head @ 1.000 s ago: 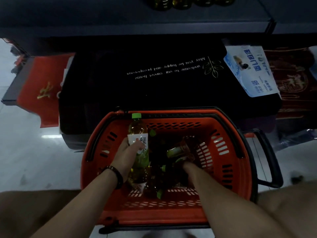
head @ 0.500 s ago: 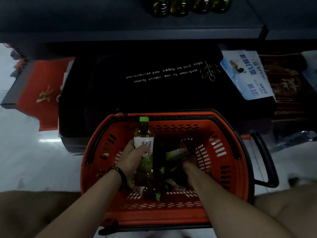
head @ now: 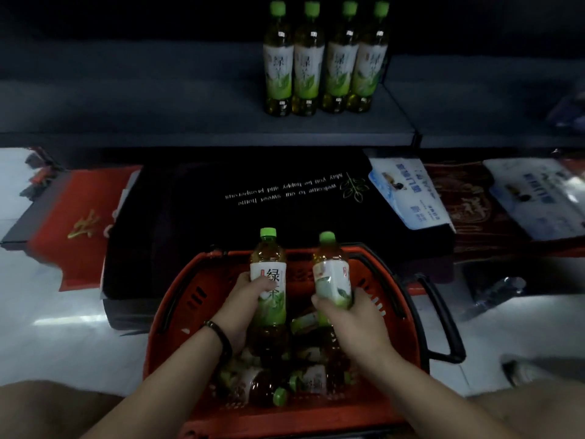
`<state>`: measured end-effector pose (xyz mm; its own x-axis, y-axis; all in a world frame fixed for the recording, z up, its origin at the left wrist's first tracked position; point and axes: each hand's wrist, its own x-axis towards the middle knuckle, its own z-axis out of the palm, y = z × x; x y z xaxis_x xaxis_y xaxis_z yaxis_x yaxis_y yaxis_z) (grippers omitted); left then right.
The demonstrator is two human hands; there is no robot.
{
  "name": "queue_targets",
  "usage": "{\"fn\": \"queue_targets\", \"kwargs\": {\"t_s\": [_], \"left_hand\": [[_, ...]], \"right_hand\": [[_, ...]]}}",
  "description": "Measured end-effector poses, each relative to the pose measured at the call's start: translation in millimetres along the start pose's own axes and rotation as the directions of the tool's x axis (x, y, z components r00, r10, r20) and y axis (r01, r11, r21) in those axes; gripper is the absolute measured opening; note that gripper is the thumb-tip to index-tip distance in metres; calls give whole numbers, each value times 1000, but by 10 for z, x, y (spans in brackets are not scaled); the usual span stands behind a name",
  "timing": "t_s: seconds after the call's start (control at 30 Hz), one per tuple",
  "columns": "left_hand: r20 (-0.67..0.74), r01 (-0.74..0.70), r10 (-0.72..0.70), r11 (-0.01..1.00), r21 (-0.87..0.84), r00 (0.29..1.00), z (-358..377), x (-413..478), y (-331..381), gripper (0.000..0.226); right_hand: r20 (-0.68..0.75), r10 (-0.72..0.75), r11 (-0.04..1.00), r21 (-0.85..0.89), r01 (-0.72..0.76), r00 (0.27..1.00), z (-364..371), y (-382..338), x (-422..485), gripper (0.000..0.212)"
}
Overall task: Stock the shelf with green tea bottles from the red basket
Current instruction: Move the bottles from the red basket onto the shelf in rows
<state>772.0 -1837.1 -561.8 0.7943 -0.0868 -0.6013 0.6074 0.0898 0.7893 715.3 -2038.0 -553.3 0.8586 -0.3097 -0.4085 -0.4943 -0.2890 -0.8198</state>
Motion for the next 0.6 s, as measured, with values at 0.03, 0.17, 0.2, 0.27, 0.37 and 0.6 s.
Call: {"fn": "queue_targets", "kwargs": {"t_s": [0.03,0.17,0.2,0.27,0.37,0.6], "left_hand": [[22,-16,17,999,-43,1000,39,-28,115,43],[85,-153,160,985,-81,983,142,-149,699,34],[93,-181,188,981,-76,978,153,-179,836,34],[104,-219,226,973,-78,969,149,-238,1057,33],[97,-250,264,958,-142,960,89,-284,1200,31],[76,-226,259,928,-298,963,159,-298,1271,41]], "right_hand": [[-4,-81,996,-43,80,997,-97,-146,11,44],[27,-309,947,-80,310,951,-348,-651,59,44],[39,-334,941,-53,335,942,-362,-742,76,43],[70,-354,935,35,352,933,-339,-879,126,39],[57,-384,917,144,373,922,-227,-1016,220,41],[84,-323,860,441,255,943,-191,-1290,400,41]]}}
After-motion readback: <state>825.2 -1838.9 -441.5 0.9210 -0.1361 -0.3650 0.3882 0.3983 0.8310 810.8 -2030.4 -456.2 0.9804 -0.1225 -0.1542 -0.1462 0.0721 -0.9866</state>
